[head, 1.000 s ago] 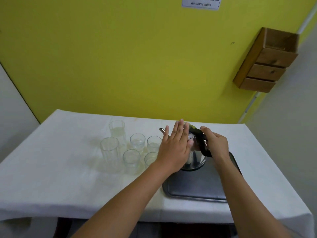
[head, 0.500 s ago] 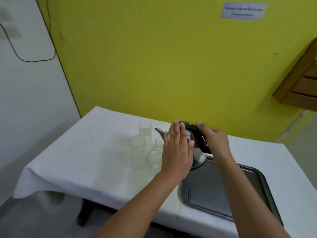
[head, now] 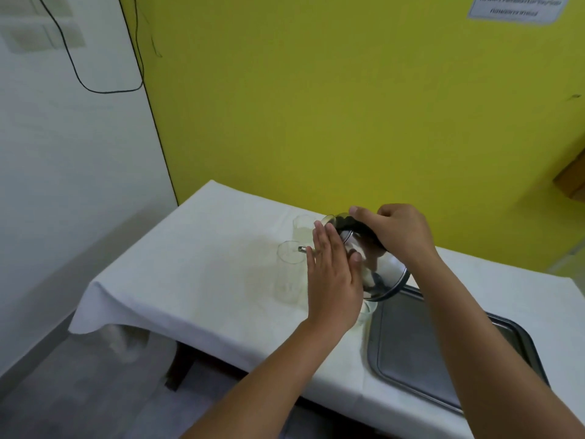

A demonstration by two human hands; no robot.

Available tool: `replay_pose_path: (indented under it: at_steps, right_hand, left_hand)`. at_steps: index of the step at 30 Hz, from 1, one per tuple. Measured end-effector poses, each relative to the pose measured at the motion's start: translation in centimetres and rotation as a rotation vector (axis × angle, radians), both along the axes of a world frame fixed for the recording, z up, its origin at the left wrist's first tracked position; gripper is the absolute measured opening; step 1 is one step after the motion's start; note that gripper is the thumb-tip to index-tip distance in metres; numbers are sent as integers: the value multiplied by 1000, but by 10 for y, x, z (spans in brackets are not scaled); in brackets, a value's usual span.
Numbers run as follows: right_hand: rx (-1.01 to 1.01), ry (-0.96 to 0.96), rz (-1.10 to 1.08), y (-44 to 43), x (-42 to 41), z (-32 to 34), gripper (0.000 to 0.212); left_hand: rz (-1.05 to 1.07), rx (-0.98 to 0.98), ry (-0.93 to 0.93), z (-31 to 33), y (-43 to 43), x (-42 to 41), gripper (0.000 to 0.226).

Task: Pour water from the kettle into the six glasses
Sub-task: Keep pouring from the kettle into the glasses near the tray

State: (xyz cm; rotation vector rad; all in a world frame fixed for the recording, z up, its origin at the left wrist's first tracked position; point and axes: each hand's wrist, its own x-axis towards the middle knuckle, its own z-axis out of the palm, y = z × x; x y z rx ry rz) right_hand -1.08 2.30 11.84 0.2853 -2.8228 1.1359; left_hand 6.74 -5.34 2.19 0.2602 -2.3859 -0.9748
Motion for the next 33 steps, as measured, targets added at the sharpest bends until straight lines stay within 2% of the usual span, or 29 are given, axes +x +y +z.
replay_pose_path:
  at_steps: [12, 33]
  right_hand:
    - [154, 38, -17, -12, 7, 7, 57]
    - [177, 52, 89, -25, -7, 12, 54]
  left_hand:
    - [-64, 137, 16, -5, -1, 5, 64]
    - [-12, 240, 105, -7, -2, -6, 62]
